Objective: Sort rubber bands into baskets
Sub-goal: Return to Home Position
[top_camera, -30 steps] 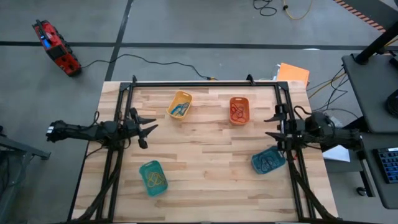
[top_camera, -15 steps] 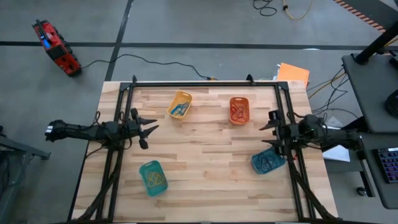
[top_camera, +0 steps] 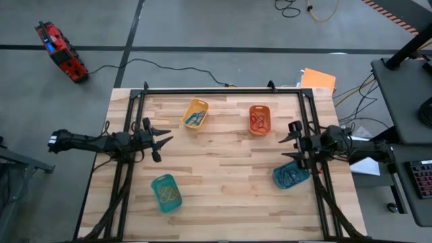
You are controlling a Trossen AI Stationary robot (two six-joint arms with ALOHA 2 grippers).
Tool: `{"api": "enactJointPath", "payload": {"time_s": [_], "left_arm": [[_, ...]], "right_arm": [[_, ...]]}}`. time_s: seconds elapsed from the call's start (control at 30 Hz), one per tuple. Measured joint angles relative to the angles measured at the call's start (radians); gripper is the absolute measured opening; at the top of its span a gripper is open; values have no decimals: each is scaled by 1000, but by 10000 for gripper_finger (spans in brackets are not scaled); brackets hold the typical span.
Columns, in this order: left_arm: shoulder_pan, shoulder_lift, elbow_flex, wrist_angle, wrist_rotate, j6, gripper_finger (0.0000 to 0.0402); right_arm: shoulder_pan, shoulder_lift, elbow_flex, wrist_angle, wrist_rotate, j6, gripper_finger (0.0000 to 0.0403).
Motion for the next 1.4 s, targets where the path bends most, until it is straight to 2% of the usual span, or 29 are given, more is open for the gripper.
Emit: {"api": "enactJointPath", "payload": {"time_s": [0.07, 0.27, 0.4, 1.4], "left_arm": [[0, 5, 0, 0, 0, 0, 108], [0, 18, 0, 0, 0, 0, 108], [0, 25, 0, 0, 0, 0, 108], [0, 36, 0, 0, 1, 0, 108]], "right_arm": [[0, 5, 0, -2, 0, 77, 201], [0, 29, 0, -9, 0, 443, 201], [0, 35, 0, -9, 0, 556, 201], [0, 35, -1, -9, 1, 562, 201]]}}
